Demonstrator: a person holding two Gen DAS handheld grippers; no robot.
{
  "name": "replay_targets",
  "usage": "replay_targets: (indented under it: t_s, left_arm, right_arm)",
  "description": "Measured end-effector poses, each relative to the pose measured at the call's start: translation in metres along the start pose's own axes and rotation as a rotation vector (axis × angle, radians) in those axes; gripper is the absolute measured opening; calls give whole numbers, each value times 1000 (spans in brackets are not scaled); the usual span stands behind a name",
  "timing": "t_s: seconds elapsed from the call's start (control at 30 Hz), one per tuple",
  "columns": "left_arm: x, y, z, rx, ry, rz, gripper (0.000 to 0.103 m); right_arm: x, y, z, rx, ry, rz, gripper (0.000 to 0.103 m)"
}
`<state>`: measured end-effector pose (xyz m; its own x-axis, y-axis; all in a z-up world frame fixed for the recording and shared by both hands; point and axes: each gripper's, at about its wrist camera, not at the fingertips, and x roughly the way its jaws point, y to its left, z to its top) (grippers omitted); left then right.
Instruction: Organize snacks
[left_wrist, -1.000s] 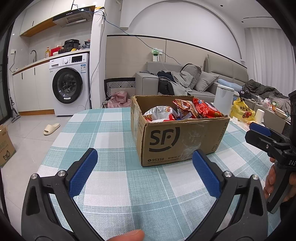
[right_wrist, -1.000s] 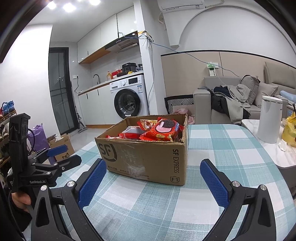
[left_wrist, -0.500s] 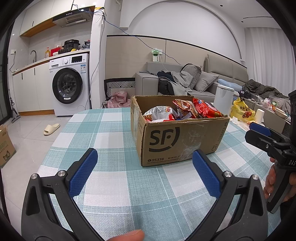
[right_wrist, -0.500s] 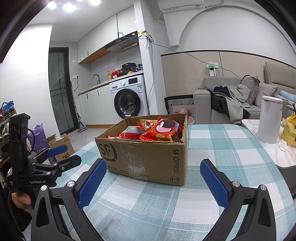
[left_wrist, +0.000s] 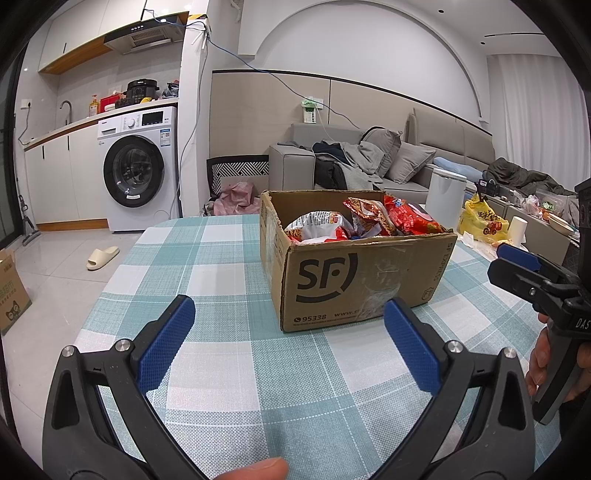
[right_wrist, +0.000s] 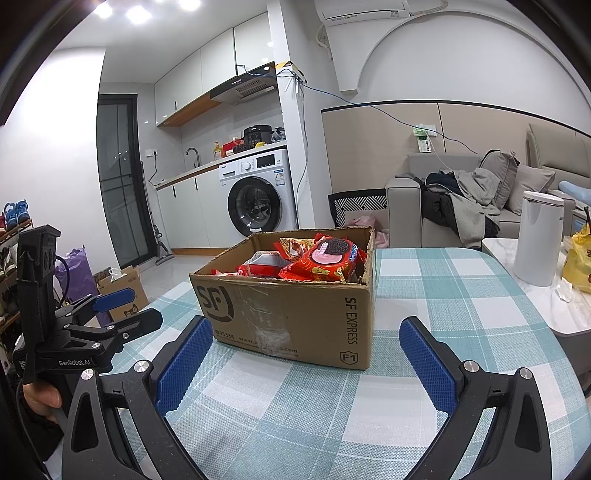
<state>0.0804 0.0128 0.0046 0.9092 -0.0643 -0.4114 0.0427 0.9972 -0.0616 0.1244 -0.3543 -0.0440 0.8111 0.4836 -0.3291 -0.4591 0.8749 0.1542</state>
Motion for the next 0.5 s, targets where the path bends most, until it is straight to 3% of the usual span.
replay_targets:
  t_s: [0.5]
  left_arm:
    - [2, -3, -3, 6, -5, -8, 102]
  right_arm:
    - [0, 0, 0, -2, 1, 0, 103]
